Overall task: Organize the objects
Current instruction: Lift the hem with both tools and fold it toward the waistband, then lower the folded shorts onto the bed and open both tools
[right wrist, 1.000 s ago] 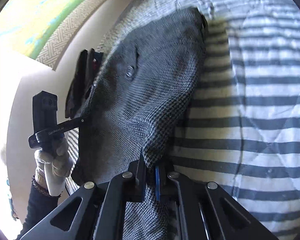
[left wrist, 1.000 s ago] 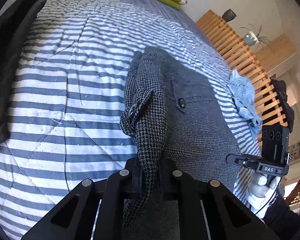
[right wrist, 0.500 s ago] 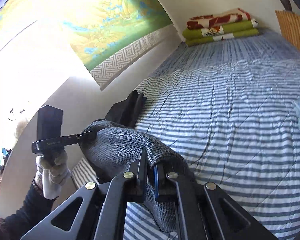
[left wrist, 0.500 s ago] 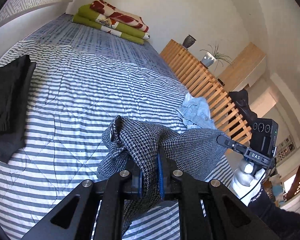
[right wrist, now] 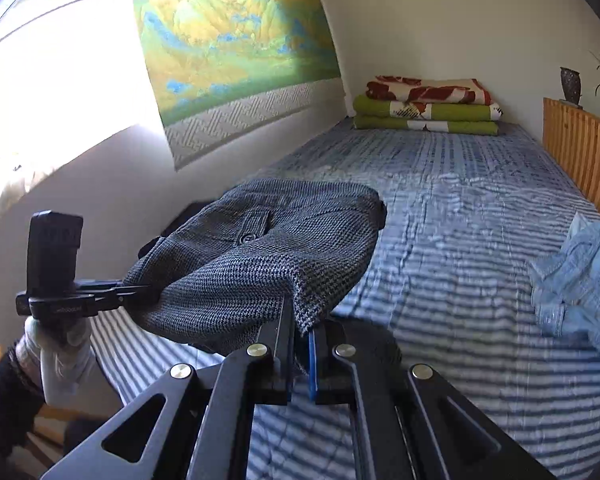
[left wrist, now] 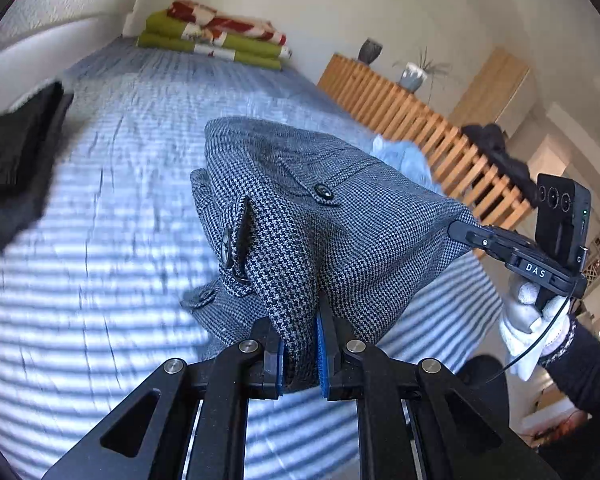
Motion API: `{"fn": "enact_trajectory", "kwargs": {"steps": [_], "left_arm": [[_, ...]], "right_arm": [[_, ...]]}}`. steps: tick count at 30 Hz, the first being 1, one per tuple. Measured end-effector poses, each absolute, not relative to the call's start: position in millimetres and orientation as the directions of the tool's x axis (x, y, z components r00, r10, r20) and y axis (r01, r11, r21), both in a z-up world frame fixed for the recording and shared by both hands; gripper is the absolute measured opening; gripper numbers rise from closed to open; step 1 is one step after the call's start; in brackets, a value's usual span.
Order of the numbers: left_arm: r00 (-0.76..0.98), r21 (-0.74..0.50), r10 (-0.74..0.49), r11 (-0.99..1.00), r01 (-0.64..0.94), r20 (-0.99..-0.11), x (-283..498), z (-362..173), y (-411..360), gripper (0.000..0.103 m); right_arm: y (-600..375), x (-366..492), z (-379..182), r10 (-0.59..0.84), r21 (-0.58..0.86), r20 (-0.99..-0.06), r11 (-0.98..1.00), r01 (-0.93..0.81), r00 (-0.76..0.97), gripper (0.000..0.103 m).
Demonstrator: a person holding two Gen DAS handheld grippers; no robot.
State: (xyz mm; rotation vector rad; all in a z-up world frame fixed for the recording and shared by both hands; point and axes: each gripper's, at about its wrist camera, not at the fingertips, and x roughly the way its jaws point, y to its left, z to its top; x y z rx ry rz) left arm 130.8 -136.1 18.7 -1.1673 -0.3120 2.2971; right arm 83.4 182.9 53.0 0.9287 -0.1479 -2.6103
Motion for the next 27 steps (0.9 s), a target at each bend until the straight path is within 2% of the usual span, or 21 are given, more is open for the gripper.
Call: {"fn": "enact_trajectory", "kwargs": {"steps": [5,8,13,16,18,22,25,27], "left_arm": [[-0.405,-0.452,0.536,-0.844,-0.29,-0.74,199.4,-59.3,-126.0,0.012],[-0.422,-0.46,0.533,-0.846,-0.27,-0.734,223.9,-70.0,-122.6,0.017],[-0.414,-0.44,0.505,-0.863,-0.246,-0.758,229.3,-70.4,-124.9,0.023],[-0.425,-0.412,0.48,-0.877,-0.247,-0.768,238.1,-46.1,-129.3,0.028],[-0.461,-0.399,0.484,-0.875,-0.274,-0.744,242.5,-15.6,-132.9,0.028],[-0.54,-0.354,0.492,-0.869,-0.344,-0.683,230.2,40.2,-124.2,0.03],[-0.56,-0.332,0.483,-0.874,-0.356,-0.673,197.7,51.6,-106.2,0.03],[-0.539,-0.337,0.472,-0.88,-0.335,-0.697,176.9,38.8,-94.8,0.03]], "right_arm": [[159.8,154.9,-55.6,-0.346,0.171,-0.746,-0.925,0.339,-0.569,0.004],[161.2,172.9,-80.5,-0.342,0.174,-0.778,-0.923,0.343,-0.527,0.005],[168.7,174.8,-80.1,-0.37,0.21,-0.811,-0.907,0.366,-0.452,0.01],[174.7,179.5,-75.8,-0.386,0.228,-0.823,-0.897,0.38,-0.417,0.012],[183.8,186.9,-69.4,-0.42,0.274,-0.808,-0.889,0.368,-0.413,0.019],[206.6,188.8,-46.8,-0.472,0.367,-0.747,-0.88,0.301,-0.469,0.021],[204.8,177.5,-25.1,-0.434,0.329,-0.71,-0.901,0.283,-0.554,0.021],[195.1,163.2,-18.7,-0.432,0.325,-0.693,-0.902,0.285,-0.577,0.021]]}}
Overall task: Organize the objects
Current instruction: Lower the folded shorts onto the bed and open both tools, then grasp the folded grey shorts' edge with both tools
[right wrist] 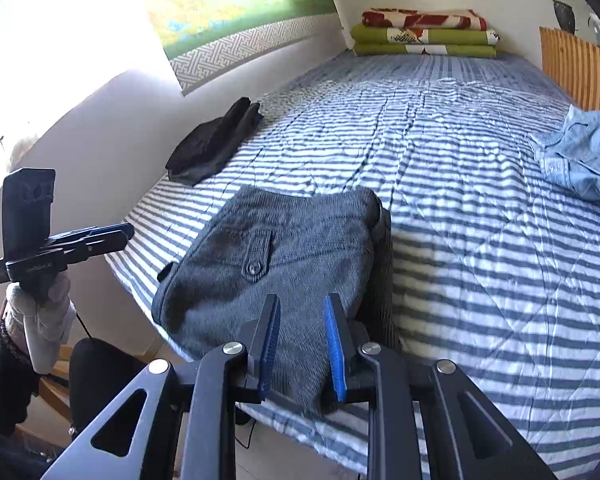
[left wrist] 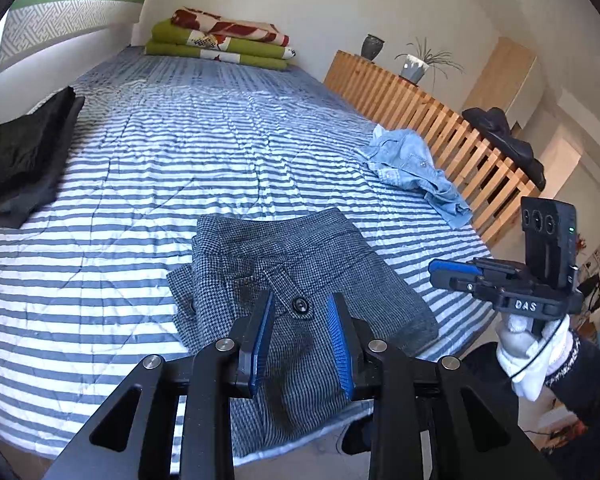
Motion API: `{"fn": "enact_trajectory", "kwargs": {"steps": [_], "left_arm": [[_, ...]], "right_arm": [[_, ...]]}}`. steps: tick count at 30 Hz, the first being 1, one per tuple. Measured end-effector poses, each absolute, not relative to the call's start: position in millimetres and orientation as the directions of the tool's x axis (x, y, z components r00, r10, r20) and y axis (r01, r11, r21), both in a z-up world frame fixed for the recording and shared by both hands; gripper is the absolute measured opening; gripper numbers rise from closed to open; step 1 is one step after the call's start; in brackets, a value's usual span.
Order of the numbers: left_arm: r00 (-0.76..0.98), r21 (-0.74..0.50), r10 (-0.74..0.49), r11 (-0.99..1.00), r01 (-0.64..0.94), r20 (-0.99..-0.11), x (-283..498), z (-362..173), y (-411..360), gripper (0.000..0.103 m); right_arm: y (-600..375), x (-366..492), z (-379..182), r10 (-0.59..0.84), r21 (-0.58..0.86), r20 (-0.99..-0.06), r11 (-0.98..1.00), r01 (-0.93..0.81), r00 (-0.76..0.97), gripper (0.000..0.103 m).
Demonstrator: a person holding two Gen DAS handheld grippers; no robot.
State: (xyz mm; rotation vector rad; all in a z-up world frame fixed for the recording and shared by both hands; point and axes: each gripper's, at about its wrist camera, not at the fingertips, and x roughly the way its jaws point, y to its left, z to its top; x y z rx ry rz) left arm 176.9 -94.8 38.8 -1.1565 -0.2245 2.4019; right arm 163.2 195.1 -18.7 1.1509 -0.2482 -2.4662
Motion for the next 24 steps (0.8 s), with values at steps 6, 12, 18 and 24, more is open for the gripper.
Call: {"fn": "enact_trajectory", "kwargs": {"steps": [6,12,18,24], "left_arm": [[-0.471,-0.234,0.298,-0.953,-0.19,-0.83,171.0,-51.0,-88.4,0.027],[-0.525,-0.248,0.314,-0.949,-0.193,-0.791,182.8,-26.3,-86.9,0.027],[-0.567,-0.226,0.321,-0.946,-0.233,-0.758,169.6,12.8,-66.1,0.027],[-0.565,-0.244,0.279,-0.96,-0.139,-0.776,134.0,5.4,-74.0,0.03]], "right_arm": [[148.2,135.6,-67.9,-0.398,0.246,-0.787,-0.903,0.353,-0.471,0.021],[142.1,139.0,-100.3,-0.332,0.164,-0.84,-0.909,0.383,-0.429,0.02],[151.6,137.1,-59.6,-0.333,0.148,-0.793,-0.917,0.37,-0.51,0.021],[175.6,127.5,-52.4,-0.289,0.185,-0.769,-0.954,0.234,-0.571,0.021]]}}
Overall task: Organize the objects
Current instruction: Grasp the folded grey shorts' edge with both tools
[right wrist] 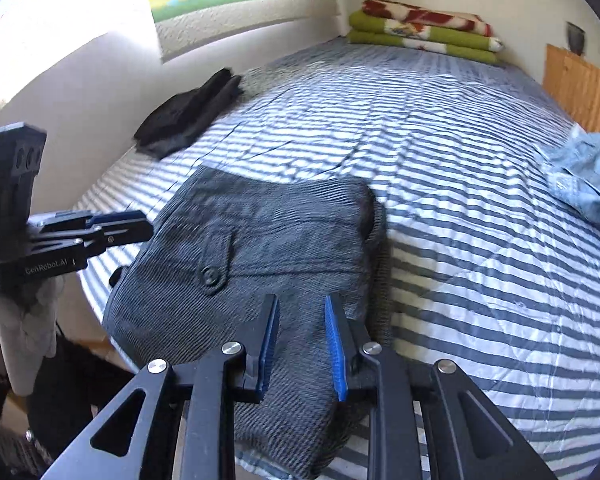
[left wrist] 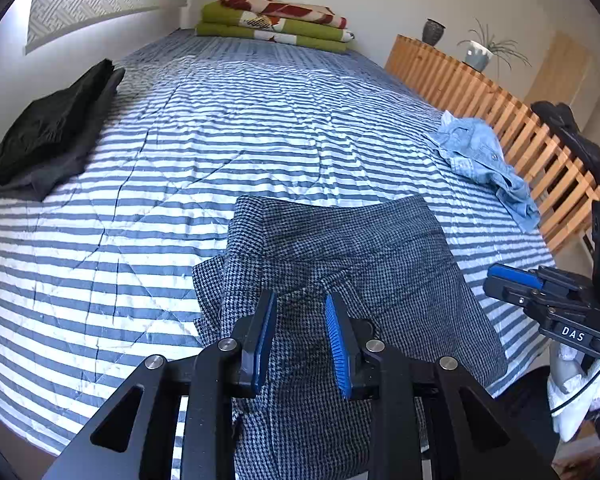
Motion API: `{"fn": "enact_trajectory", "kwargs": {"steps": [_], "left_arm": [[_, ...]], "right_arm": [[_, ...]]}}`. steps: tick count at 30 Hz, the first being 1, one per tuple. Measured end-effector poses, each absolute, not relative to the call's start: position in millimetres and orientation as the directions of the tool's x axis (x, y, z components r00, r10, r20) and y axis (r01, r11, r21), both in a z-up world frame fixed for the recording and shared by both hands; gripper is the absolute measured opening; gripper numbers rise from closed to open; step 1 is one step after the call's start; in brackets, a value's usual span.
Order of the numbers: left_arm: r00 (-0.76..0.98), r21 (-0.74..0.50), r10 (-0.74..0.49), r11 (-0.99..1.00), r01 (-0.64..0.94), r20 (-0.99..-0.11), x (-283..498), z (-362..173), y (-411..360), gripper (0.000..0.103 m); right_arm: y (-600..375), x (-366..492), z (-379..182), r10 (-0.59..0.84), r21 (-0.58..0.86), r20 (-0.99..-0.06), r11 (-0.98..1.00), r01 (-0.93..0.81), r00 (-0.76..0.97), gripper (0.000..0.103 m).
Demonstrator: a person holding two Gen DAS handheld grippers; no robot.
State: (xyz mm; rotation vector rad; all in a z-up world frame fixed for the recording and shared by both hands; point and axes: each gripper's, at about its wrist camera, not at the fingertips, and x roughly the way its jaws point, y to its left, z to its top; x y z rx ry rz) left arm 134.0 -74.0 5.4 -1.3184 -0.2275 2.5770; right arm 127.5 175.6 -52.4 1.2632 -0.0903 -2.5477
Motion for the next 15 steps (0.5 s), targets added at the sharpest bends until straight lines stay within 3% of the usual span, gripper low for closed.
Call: {"fn": "enact_trajectory", "kwargs": {"steps": [6,7,10,15], "left_arm": [[-0.518,-0.203,0.197,-0.978,-0.046,-0.833,128.7,-38.0,-90.4,0.031],[-0.509,-0.212,0.196,-0.977,-0.027,-0.838,131.5,-47.9,-95.1,0.036],[-0.512,-0.295,0.249,-0.955,0.009,-0.822,136.7,-63.4,-108.1,0.038],[-0.511,-0.289,0.249,-0.957,-0.001,-0.823,135.8,-44.8,-109.6,0.038]], "right_arm": [[209.2,109.7,-50.3,-0.273,0.245,-0.772,-0.961,0.128,-0.574,0.021],[210.9,108.2,-52.2,-0.283,0.256,-0.773,-0.958,0.13,-0.568,0.021],[201.8,97.6,-65.9,-0.325,0.286,-0.782,-0.945,0.157,-0.532,0.021],[177.1,69.1,-108.2,-0.208,0.155,-0.869,-0.976,0.152,-0.448,0.024]]}}
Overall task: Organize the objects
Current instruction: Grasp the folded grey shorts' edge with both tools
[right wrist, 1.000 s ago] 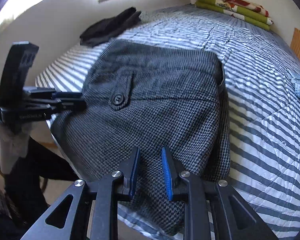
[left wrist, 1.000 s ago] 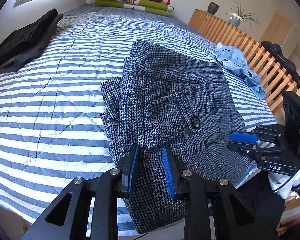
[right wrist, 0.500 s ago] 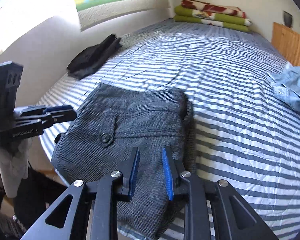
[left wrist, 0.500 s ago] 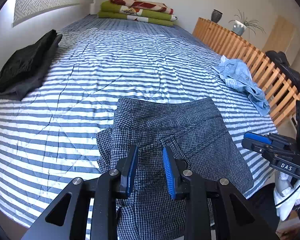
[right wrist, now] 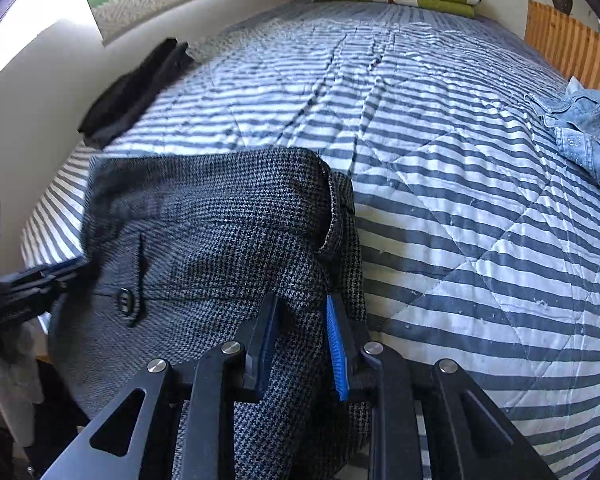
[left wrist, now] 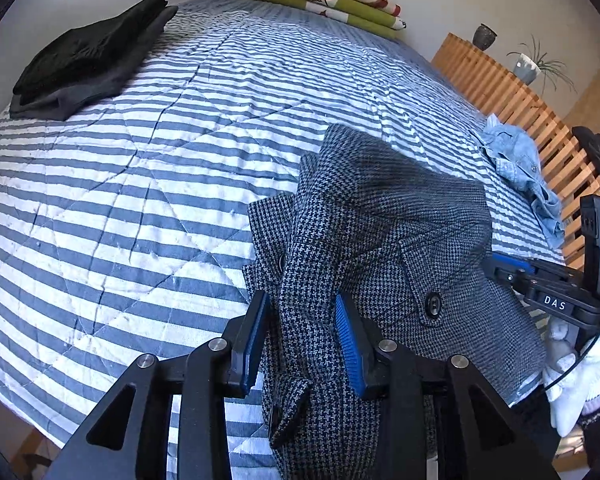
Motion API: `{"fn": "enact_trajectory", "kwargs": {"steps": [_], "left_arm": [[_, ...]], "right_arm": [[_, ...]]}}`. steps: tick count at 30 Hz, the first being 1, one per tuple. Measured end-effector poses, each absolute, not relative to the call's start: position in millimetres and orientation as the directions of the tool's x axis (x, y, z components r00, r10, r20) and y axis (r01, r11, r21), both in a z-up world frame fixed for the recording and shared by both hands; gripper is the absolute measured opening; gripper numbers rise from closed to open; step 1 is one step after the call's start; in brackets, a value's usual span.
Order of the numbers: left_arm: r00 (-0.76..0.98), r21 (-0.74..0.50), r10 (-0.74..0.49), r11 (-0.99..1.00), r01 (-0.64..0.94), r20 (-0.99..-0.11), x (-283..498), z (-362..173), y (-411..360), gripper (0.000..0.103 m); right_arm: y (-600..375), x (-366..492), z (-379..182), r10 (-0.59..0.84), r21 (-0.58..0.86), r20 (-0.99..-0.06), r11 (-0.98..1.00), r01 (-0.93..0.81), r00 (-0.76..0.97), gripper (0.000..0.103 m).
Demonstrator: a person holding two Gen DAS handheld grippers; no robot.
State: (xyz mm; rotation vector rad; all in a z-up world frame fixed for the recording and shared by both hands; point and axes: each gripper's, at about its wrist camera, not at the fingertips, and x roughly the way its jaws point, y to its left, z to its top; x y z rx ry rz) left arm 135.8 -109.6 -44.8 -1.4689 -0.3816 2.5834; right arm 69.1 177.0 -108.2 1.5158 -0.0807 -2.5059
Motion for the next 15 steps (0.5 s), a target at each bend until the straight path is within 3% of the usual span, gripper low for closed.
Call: {"fn": "enact_trajectory", "kwargs": {"steps": [2,3,4,5,6,8,15], "left_arm": [[-0.514,-0.304,0.26,-0.953,0.002,-0.817,136.3,-35.7,-113.6,0.047],[-0.513,-0.307,0.26,-0.952,0.008,-0.818,135.4,-31.5,-115.1,0.052],[-0.508,-0.308,0.258,-0.951,0.016,-0.822,133.7,-28.9,-116.2,0.064],[-0.501,-0.311,0.258,-0.95,0.024,-0.826,132.5,-27.8,-116.5,0.074],[-0.492,-0.316,0.262,-0.948,0.028,-0.83,130.1,-28.3,-116.5,0.076],[-0.469,-0.313,0.262,-0.949,0.033,-0.844,125.7,-32.3,-115.0,0.082],[-0.351,-0.349,0.298,-0.933,0.09,-0.888,101.8,-74.8,-111.3,0.088]], "right_arm": [[182.3,70.9,-102.8,-0.232,0.181,-0.865,-0.971,0.156,-0.445,0.025],[188.9,73.5,-96.4,-0.26,0.211,-0.857,-0.965,0.157,-0.445,0.03],[195.4,76.0,-91.3,-0.276,0.23,-0.851,-0.961,0.155,-0.447,0.035],[203.5,79.4,-84.7,-0.286,0.245,-0.843,-0.958,0.147,-0.455,0.048],[210.1,81.8,-80.3,-0.291,0.254,-0.836,-0.957,0.144,-0.466,0.059],[223.9,85.7,-71.5,-0.307,0.273,-0.821,-0.951,0.142,-0.481,0.066],[237.4,78.4,-83.5,-0.417,0.39,-0.823,-0.908,0.152,-0.385,0.071]]}}
